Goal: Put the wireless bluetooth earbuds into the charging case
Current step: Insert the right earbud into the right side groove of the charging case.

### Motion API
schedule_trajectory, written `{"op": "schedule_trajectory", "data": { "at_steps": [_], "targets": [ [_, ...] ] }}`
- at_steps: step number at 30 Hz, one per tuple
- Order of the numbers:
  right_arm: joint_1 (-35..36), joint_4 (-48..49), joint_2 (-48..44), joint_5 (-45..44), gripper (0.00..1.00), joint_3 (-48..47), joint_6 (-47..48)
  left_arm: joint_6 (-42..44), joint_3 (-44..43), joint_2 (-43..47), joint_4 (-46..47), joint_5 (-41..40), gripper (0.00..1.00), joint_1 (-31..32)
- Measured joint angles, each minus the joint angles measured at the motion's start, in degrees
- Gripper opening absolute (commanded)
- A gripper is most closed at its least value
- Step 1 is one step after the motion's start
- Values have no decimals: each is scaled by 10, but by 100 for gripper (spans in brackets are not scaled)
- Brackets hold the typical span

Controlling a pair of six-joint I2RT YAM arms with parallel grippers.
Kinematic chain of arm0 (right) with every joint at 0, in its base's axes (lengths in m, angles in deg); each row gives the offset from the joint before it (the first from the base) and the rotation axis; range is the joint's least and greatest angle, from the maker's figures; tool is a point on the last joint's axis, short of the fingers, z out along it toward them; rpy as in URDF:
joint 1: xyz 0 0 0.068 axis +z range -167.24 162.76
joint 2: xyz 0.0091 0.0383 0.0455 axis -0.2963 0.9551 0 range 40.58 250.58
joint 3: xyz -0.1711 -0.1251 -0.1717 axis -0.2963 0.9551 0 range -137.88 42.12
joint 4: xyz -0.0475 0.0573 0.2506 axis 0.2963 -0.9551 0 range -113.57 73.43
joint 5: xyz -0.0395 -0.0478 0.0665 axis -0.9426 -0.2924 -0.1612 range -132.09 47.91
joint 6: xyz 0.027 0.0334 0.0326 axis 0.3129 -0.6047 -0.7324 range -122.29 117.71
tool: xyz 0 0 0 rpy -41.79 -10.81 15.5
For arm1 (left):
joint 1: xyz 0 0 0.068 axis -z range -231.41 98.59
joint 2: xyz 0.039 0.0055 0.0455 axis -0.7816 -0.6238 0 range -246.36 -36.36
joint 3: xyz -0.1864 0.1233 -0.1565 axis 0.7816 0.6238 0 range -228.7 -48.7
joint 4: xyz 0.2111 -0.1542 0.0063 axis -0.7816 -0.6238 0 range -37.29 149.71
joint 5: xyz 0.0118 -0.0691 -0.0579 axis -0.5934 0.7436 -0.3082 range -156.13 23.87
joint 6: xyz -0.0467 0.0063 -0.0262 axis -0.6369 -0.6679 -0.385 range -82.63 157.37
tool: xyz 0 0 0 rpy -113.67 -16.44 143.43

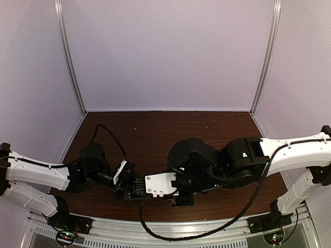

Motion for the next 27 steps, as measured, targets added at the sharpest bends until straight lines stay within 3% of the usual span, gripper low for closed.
{"op": "schedule_trajectory", "data": {
  "at_steps": [27],
  "targets": [
    [3,-1,5,-8,7,-10,6,0,-1,-4,-10,3,10,4]
  ]
}}
